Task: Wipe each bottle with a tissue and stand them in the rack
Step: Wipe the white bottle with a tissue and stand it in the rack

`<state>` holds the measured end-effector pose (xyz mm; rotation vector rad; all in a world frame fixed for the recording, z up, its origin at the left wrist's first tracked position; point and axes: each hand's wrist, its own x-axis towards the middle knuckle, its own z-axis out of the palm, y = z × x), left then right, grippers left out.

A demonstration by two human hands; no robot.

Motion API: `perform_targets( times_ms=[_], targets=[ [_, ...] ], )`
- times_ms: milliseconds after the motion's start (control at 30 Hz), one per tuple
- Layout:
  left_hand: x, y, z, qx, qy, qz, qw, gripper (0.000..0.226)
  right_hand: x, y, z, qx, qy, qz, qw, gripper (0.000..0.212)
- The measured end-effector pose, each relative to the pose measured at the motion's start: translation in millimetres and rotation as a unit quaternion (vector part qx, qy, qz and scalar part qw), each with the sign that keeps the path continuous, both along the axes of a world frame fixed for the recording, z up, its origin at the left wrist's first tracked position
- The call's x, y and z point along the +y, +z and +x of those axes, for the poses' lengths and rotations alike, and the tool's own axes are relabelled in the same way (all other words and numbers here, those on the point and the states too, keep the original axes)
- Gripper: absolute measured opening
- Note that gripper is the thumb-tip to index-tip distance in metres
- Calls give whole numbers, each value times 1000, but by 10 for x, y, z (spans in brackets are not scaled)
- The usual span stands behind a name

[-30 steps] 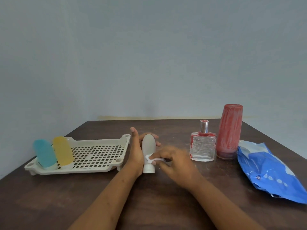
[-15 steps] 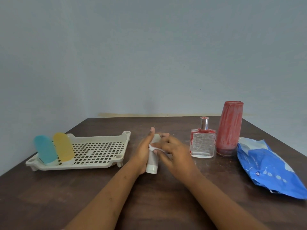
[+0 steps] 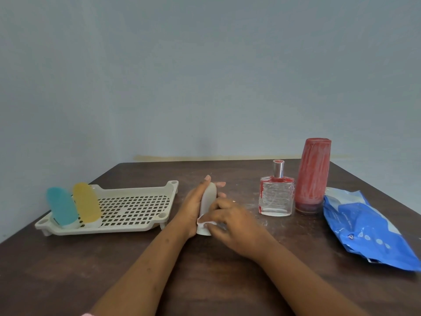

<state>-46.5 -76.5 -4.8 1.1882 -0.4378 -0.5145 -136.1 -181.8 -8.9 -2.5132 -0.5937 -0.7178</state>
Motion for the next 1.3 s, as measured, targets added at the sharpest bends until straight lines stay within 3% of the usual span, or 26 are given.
perform_targets(
  times_ms=[267, 467, 733, 1033, 1300],
  targets=[
    [7, -11, -25, 29, -47, 79, 995, 45, -77, 13, 40, -134, -114, 82, 981, 21],
    [26, 1, -36, 20, -66, 108, 992, 60, -176, 7, 62, -123, -195, 122, 965, 15],
    [34, -7, -30, 12, -45, 71, 996, 57, -174, -45, 93, -75, -159, 142, 974, 3],
    [60, -10, 28, 32, -46, -4, 998, 66, -137, -64, 55, -23, -74, 110, 991, 11],
    [58, -10, 88, 40, 10, -29, 999, 69, -80, -30, -7, 13, -9, 83, 996, 12]
  ],
)
